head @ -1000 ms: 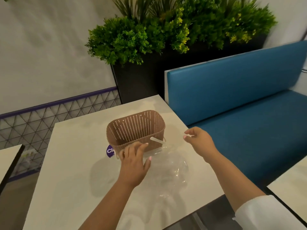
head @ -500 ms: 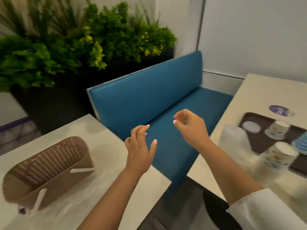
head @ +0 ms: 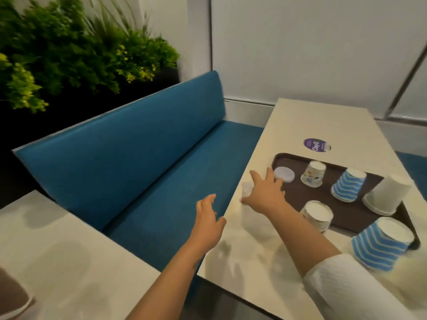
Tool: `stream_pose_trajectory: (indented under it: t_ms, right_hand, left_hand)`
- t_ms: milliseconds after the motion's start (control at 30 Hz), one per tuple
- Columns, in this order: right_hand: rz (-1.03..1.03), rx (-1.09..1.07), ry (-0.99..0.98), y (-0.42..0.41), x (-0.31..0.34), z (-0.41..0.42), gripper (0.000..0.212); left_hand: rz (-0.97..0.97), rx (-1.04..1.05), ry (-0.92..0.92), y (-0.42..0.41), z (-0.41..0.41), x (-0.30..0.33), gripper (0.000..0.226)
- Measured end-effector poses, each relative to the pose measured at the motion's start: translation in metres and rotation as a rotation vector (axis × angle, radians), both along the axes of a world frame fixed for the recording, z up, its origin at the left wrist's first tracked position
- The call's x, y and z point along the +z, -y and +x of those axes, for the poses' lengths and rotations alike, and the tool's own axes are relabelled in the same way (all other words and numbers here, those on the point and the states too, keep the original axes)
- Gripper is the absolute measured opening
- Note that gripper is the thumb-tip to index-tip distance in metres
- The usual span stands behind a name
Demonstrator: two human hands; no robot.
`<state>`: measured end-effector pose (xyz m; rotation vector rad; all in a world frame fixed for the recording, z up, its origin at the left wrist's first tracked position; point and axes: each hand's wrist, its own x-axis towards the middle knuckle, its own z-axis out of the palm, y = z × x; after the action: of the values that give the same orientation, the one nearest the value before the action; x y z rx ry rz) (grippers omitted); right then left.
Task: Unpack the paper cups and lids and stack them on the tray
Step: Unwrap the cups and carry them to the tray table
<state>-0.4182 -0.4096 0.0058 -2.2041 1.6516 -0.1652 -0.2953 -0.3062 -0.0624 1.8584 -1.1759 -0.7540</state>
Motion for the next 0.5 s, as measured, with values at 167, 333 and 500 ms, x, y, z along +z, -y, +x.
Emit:
stream_pose_trajectory:
  t_ms: [167, 333, 500]
  right_hand:
    - [0.12, -0.034, -0.01, 0.012, -0.028, 0.002, 0.087]
    - [0.059, -0.085, 0.041, 0.013, -0.032, 0.005, 0.077]
    - [0.079, -0.173, 0.126, 0.016, -0.03, 0.008, 0.077]
  left_hand:
    - [0.26, -0.034, -0.255, 0.034, 0.007, -0.013, 0.036]
    - [0.482, -0.02, -0.653, 0.058, 0.015, -0.019, 0.012]
    - [0.558, -0.029, -0.876, 0.074, 0.019, -0.026, 0.007]
